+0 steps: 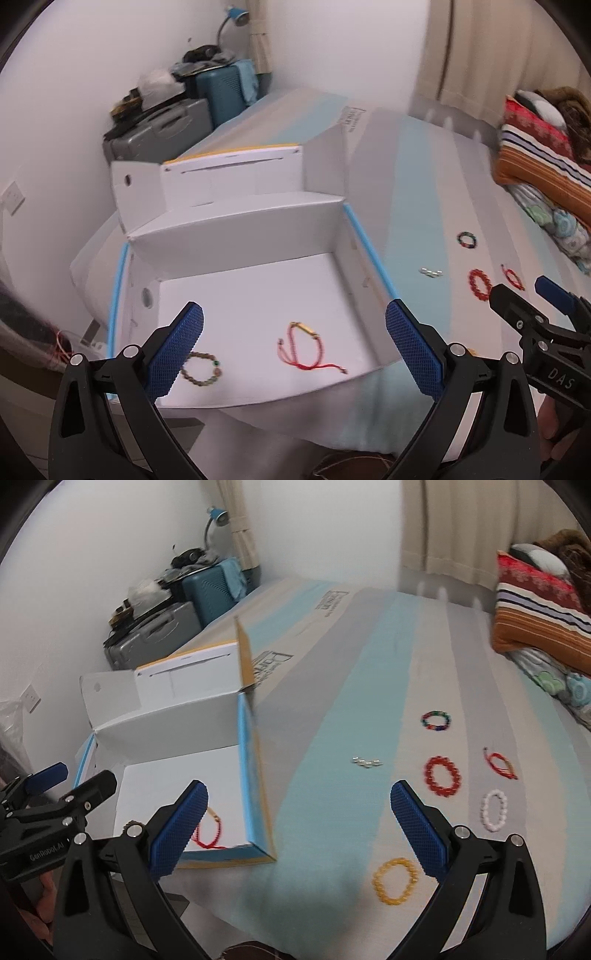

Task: Organize jewelry
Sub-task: 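Move both open tools back over the remaining bracelets on the bed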

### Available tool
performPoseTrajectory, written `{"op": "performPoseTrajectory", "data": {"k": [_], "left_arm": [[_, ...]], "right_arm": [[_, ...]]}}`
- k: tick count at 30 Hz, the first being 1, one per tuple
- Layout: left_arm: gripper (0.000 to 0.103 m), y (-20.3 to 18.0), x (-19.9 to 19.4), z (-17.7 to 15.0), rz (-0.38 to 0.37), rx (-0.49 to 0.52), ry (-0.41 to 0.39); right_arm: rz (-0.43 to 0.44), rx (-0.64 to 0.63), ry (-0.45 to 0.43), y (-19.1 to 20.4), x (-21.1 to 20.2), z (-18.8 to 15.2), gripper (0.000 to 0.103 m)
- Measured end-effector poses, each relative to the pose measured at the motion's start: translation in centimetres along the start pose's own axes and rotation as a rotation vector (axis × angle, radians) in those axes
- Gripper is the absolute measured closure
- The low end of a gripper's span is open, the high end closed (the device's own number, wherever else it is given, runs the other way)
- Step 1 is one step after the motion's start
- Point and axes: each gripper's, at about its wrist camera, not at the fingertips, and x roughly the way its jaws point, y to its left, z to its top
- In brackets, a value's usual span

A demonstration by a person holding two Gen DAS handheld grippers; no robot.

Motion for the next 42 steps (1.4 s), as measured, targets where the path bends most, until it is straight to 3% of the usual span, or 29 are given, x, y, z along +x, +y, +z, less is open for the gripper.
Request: {"op": "performPoseTrajectory", "data": {"k": [13,22,29,42], "left_arm": [[0.006,-9.1,-1.8,-0.8,-0.101,0.109,-0.024],[0.006,-15.8,-1.0,-2.4,-0.183,0.199,-0.020],[0.006,-19.9,1.9,-3.7,-0.232,0.237,0.014],[0.006,-23.9,8.8,-6.6,-0.274,0.282,0.085]], "right_arm": [[-0.091,0.083,-0.048,-8.0,-5.3,-0.9,0.008],[-0.174,0.144,-0.040,-14.6,-6.6,-2.2,0.008],[-0.217,0.181,-0.009,-19.6,-5.3,-2.5,0.008],[-0.259,0.231,0.021,-27.0,-0.3,-3.3,0.008]]}}
